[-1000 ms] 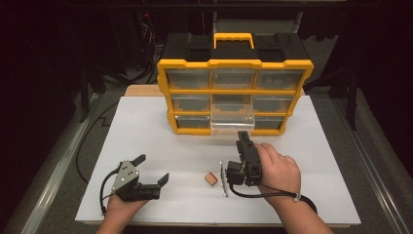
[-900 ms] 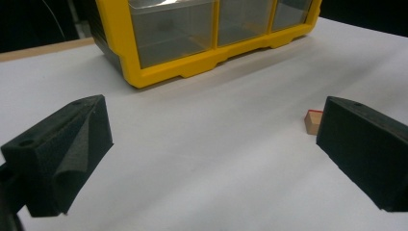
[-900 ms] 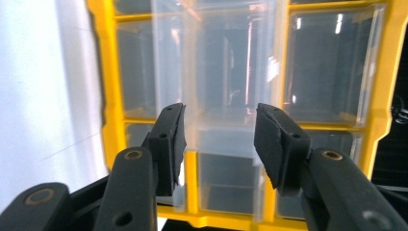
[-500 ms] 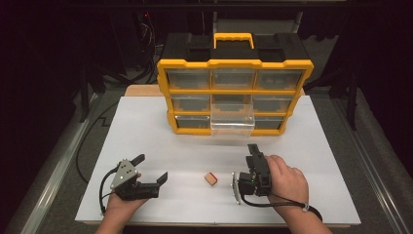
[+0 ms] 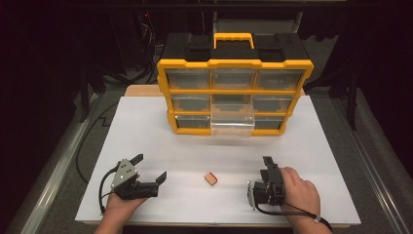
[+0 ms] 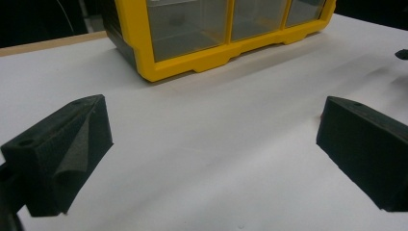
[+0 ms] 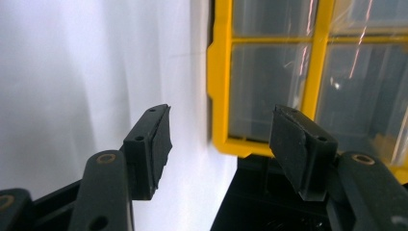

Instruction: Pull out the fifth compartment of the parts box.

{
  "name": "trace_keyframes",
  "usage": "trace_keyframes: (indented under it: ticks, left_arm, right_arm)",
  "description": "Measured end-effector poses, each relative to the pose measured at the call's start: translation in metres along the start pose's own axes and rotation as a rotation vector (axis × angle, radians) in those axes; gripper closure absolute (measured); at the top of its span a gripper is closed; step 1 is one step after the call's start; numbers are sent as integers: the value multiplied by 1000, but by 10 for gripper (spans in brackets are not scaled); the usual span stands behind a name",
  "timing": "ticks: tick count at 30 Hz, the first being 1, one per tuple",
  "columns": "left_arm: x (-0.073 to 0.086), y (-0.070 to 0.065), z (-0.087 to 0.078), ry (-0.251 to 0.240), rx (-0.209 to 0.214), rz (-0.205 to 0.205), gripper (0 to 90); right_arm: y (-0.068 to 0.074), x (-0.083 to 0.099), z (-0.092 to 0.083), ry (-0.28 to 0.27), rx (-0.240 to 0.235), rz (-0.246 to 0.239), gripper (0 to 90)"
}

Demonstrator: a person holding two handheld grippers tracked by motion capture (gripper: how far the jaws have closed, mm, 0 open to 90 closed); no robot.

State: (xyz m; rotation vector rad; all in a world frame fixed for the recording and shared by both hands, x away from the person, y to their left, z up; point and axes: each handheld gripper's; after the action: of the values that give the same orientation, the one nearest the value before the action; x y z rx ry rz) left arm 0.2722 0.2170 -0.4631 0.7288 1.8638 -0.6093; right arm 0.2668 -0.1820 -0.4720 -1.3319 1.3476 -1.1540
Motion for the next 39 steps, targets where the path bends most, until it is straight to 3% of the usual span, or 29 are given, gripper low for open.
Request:
trace_keyframes:
  ticks: [2, 6, 14, 20, 26, 34, 39]
  left_arm:
    - [1, 1, 0, 5, -8, 2, 3]
    - [0, 10, -7, -26, -18, -50, 3]
    - [3, 16, -15, -38, -45, -75, 3]
    - [2, 11, -12, -18, -31, -45, 3]
    - [1, 9, -11, -6, -33, -33, 3]
    - [1, 11, -11, -10, -34, -38, 3]
    - [0, 11, -11, -18, -31, -35, 3]
  right_arm:
    - [3, 5, 0, 5, 3, 9, 408]
    - [7, 16, -2, 17, -13, -12, 403]
    - [4, 27, 6, 21, -37, 9, 351]
    - [5, 31, 11, 32, -74, 23, 276]
    - [4, 30, 8, 27, -93, -3, 181]
    - [3, 31, 9, 25, -66, 2, 108]
    - [-2, 32, 7, 23, -42, 11, 0]
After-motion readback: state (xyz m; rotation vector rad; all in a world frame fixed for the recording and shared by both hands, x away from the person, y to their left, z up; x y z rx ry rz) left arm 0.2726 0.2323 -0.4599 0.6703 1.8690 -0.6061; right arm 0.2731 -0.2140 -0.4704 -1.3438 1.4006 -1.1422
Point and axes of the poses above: each handheld gripper's, and its own axes: z roughly forward along the jaws, x roughly out of its underside, y roughly to its left, and after that the axes turned 10 degrees about x, right-handed
